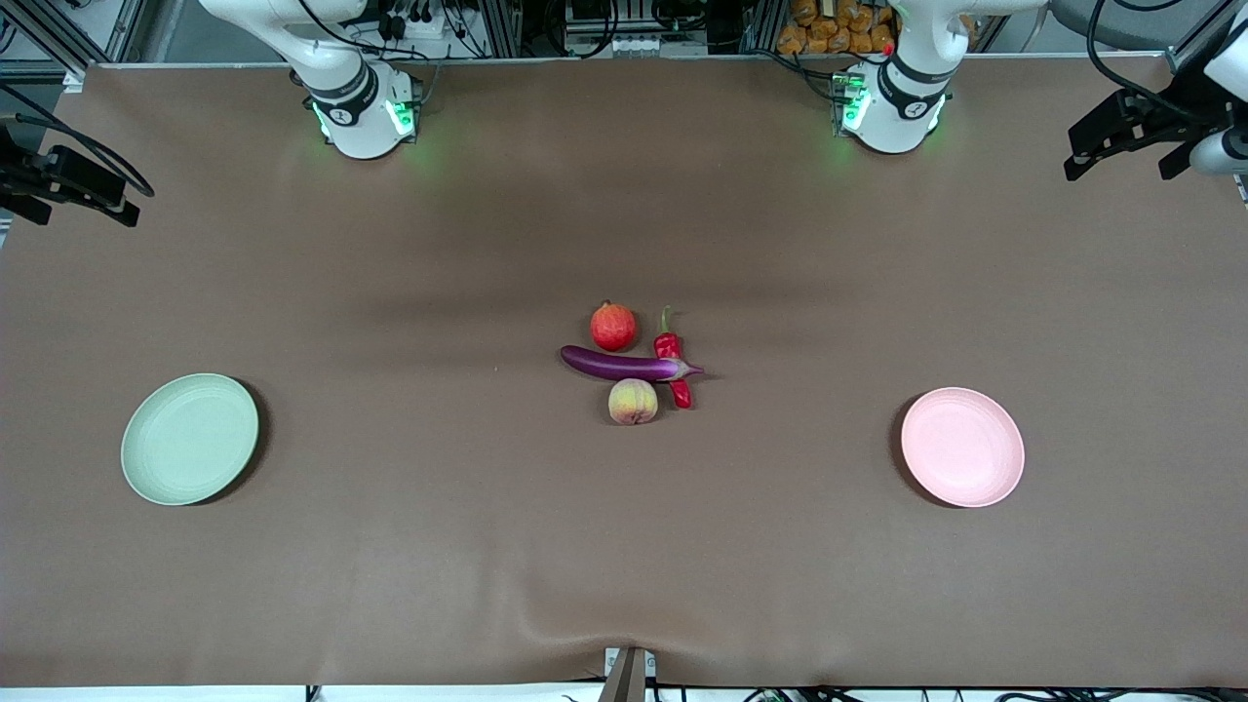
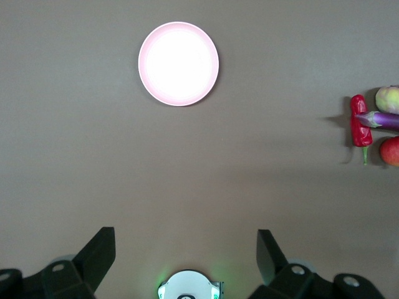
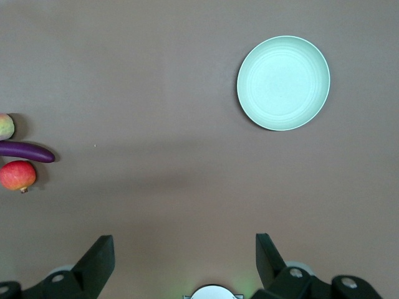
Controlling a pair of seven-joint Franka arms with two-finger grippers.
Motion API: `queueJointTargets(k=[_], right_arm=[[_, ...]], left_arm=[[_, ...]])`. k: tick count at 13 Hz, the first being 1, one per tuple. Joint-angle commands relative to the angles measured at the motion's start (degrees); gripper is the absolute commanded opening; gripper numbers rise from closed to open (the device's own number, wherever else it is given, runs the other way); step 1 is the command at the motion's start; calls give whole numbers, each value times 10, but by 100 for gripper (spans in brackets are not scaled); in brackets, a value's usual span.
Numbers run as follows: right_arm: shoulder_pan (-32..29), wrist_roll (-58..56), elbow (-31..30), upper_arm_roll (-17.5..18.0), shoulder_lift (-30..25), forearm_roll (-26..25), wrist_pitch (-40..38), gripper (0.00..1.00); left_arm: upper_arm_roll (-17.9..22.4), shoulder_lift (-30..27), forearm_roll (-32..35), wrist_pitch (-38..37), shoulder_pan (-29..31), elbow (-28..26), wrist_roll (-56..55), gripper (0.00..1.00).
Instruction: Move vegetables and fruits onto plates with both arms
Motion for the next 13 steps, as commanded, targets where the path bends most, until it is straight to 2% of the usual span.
queueJointTargets(k=[1,3,13], right_arm=[[-4,8,7,4,4,-3,-6,100],[-4,8,7,4,5,-1,-7,100],[-6,8,7,1,5,2,-11,100]], left_arm=[[-13,1,13,-13,1,6,3,100],[-28,-1,34,-11,3,3,1,100],[-30,-10,33,16,4,-27,-1,100]])
